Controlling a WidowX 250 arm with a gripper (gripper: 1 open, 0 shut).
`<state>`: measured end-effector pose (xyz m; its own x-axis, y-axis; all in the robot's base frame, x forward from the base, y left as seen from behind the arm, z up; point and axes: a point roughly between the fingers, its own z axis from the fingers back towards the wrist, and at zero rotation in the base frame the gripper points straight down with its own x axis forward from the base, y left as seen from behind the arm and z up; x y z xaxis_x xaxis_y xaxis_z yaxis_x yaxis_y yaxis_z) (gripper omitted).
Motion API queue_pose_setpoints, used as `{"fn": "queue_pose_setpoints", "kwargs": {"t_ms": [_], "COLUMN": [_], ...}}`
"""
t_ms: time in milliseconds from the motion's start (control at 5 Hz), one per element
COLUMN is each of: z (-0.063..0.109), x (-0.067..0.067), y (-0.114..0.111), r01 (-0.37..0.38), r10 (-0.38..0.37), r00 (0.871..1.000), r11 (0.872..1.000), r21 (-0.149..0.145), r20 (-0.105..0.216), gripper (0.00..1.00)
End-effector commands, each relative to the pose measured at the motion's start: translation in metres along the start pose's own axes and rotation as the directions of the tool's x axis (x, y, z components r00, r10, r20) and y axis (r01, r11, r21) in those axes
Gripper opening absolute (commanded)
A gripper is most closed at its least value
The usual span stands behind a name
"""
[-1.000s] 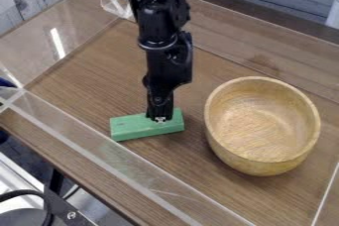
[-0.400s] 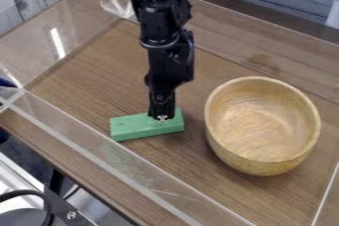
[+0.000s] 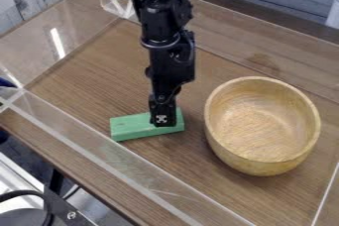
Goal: Put the green block in the brown bowl
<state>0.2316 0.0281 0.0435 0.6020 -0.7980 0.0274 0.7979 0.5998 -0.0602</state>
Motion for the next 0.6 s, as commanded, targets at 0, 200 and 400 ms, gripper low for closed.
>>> {"fn": "queue_pose_setpoints", "kwargs": {"t_ms": [0, 200, 400], "z": [0.006, 0.0, -0.005], "x": [0.004, 0.004, 0.003], "y": [0.012, 0.012, 0.013], "r01": [-0.003, -0.001, 0.0], "r10": [0.002, 0.0, -0.001], "r00": [1.0, 1.0, 1.0], "r11": [0.999, 1.0, 1.0], "r21": [0.037, 0.028, 0.019], "r20": [0.023, 0.021, 0.02], "gripper": [1.0, 1.0, 1.0]}}
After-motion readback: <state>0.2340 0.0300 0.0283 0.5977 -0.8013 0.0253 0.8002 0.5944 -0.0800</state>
